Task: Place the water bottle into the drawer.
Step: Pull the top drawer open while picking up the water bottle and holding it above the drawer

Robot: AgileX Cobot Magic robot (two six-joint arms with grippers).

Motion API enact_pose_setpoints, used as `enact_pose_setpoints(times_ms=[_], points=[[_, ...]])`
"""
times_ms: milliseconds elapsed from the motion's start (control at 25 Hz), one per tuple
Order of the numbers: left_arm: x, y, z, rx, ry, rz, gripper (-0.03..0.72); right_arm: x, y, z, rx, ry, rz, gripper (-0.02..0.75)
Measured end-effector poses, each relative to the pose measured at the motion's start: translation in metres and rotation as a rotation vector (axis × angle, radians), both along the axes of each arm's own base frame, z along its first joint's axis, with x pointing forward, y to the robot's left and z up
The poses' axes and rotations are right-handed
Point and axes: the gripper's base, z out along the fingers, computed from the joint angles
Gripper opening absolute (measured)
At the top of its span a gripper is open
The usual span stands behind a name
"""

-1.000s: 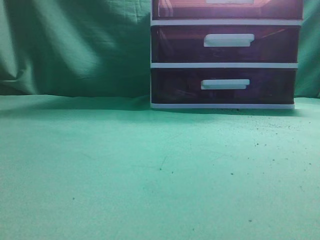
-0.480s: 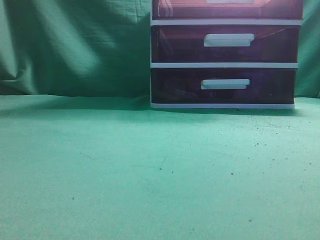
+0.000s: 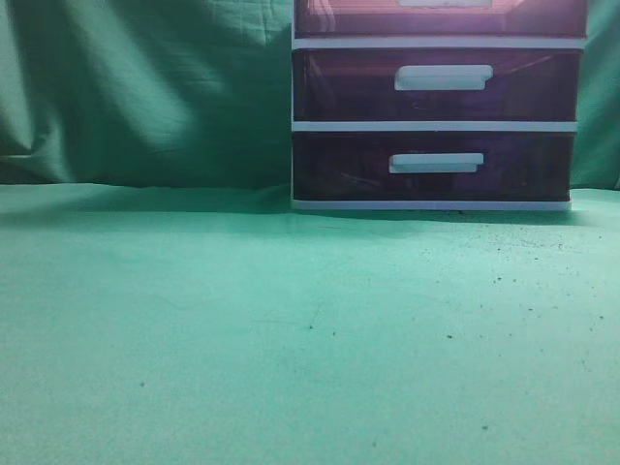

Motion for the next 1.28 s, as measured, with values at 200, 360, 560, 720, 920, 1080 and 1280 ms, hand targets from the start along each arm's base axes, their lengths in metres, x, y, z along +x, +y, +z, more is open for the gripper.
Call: enact_pose_setpoints(times_ms=[200, 360, 560, 720, 920, 1080, 1280], points=[[0.031, 0.0, -0.018, -0.005, 0.094, 0.008, 0.641, 0.0, 0.0, 0.0, 0.0, 0.0, 0.0, 0.047], [0.054, 0.001, -0.032, -0.005, 0.131, 0.017, 0.598, 0.0, 0.0, 0.0, 0.0, 0.0, 0.0, 0.047], [0.072, 0.001, -0.044, -0.005, 0.17, 0.02, 0.494, 0.0, 0.0, 0.0, 0.0, 0.0, 0.0, 0.047], [0.075, 0.001, -0.044, -0.007, 0.183, 0.017, 0.342, 0.0, 0.0, 0.0, 0.0, 0.0, 0.0, 0.047], [0.084, -0.003, -0.032, -0.008, 0.266, -0.022, 0.293, 0.0, 0.0, 0.0, 0.0, 0.0, 0.0, 0.047], [0.093, -0.01, -0.008, -0.02, 0.343, -0.07, 0.293, 0.0, 0.0, 0.0, 0.0, 0.0, 0.0, 0.047], [0.087, -0.038, 0.051, -0.007, 0.304, -0.191, 0.293, 0.0, 0.0, 0.0, 0.0, 0.0, 0.0, 0.047]])
